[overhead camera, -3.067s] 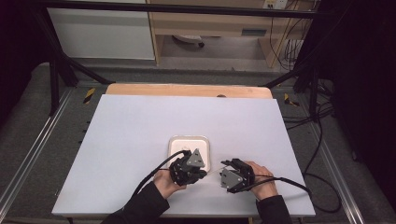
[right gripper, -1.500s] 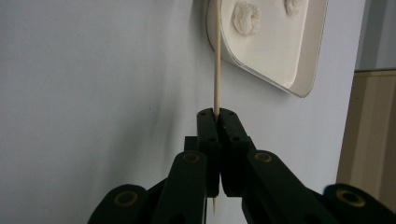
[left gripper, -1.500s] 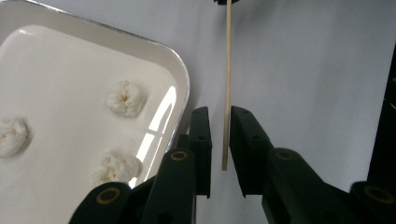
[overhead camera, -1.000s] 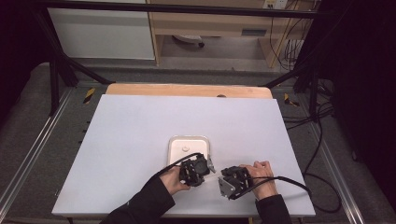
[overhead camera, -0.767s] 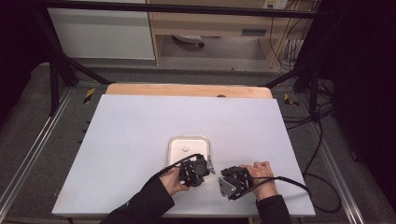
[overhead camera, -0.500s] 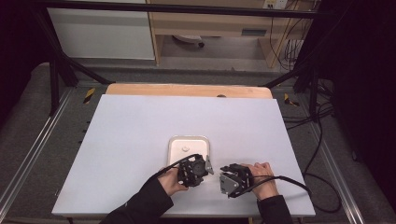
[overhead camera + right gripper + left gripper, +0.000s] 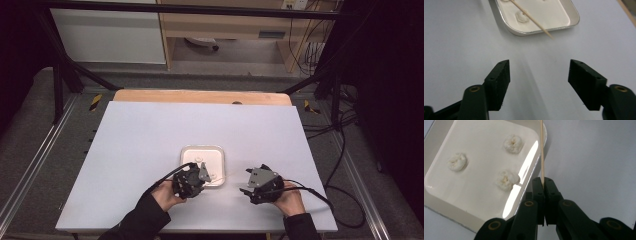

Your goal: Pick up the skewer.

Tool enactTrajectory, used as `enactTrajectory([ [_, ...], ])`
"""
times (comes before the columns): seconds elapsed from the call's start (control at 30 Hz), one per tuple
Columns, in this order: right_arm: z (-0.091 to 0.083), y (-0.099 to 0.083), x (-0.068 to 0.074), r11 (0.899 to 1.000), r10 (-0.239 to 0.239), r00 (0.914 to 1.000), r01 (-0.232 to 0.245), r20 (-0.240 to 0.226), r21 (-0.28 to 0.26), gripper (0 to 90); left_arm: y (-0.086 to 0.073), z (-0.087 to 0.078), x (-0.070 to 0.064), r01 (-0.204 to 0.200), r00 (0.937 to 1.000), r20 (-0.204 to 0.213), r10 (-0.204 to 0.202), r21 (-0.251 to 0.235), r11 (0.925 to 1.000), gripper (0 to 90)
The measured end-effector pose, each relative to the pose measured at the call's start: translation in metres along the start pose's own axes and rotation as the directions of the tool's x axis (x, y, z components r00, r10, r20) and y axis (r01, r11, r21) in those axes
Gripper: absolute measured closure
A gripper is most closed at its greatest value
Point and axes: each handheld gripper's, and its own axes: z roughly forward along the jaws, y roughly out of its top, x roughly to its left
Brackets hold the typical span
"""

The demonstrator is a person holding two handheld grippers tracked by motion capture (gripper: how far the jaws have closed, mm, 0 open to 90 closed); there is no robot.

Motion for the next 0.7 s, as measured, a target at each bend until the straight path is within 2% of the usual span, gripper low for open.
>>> enactTrajectory([
  [0.13, 0.001, -0.006, -0.001, 0.998, 0.066, 0.9978, -0.066, -0.009, -0.006, 31.0, -0.013, -0.008, 0.004, 0.045, 0.9989, -0.01, -0.046, -0.049, 0.9978, 88.5],
  [0.2, 0.003, -0.007, -0.003, 0.993, 0.119, 0.992, -0.118, -0.042, 0.02, 27.3, -0.02, -0.011, 0.006, 0.064, 0.9978, -0.014, -0.065, -0.073, 0.9953, 88.5],
  [0.27, 0.004, -0.008, -0.004, 0.986, 0.163, 0.9852, -0.161, -0.053, 0.042, 24.5, -0.027, -0.015, 0.007, 0.085, 0.9958, -0.027, -0.088, -0.102, 0.9912, 88.4],
  [0.37, 0.005, -0.009, -0.002, 0.984, 0.179, 0.983, -0.178, -0.041, 0.017, 22.5, -0.039, -0.02, 0.011, 0.124, 0.9913, -0.027, -0.129, -0.141, 0.9822, 88.3],
  [0.5, 0.004, -0.009, -0.001, 0.979, 0.203, 0.9788, -0.203, -0.029, -0.016, 16.8, -0.052, -0.025, 0.014, 0.174, 0.9831, -0.024, -0.182, -0.19, 0.9663, 88.3],
  [0.63, 0.004, -0.007, -0.001, 0.968, 0.244, 0.9693, -0.245, -0.03, -0.047, 12.7, -0.065, -0.028, 0.014, 0.202, 0.9763, -0.029, -0.214, -0.237, 0.9503, 88.3],
  [0.7, 0.004, -0.006, -0.002, 0.961, 0.272, 0.961, -0.274, -0.047, -0.043, 11.8, -0.071, -0.029, 0.013, 0.224, 0.9705, -0.027, -0.239, -0.264, 0.9381, 88.3],
])
